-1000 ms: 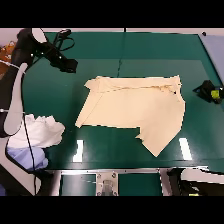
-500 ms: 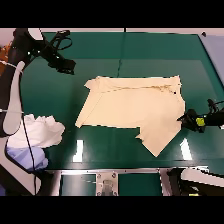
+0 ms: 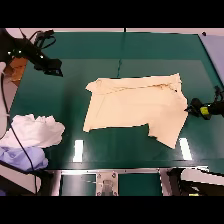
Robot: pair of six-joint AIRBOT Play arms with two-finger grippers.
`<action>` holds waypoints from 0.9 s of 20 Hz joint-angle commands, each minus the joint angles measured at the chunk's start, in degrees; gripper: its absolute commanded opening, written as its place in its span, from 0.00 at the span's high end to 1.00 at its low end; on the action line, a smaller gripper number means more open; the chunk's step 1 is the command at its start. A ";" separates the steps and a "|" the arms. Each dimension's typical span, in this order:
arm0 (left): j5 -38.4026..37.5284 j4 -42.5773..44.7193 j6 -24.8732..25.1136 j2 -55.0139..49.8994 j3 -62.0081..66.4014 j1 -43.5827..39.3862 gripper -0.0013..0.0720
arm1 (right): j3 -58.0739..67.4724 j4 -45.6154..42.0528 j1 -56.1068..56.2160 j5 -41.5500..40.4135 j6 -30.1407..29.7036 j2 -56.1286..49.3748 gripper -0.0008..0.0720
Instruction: Fold the shirts.
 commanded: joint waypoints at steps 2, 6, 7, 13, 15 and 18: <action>3.93 0.24 -0.35 9.27 -19.15 -1.36 0.95 | 4.68 0.57 0.02 -1.14 -0.17 -1.92 0.96; 9.05 -0.20 -3.52 15.34 -39.87 -10.12 0.66 | 4.20 0.76 0.92 -1.46 -0.20 -5.77 0.96; 9.20 -0.33 -5.42 15.34 -42.58 -12.22 0.14 | 4.20 0.76 1.07 -1.88 -0.20 -6.47 0.96; 20.02 -0.39 -11.91 15.17 -50.69 -25.16 0.08 | 4.20 0.76 1.14 -3.30 -0.22 -7.02 0.96; 22.03 -0.50 -13.79 15.17 -50.69 -27.10 0.08 | 4.20 0.76 1.14 -3.58 -0.20 -7.02 0.96; 22.43 -1.64 -14.91 15.17 -51.17 -28.52 0.08 | 4.20 1.18 1.11 -3.85 -0.20 -7.04 0.96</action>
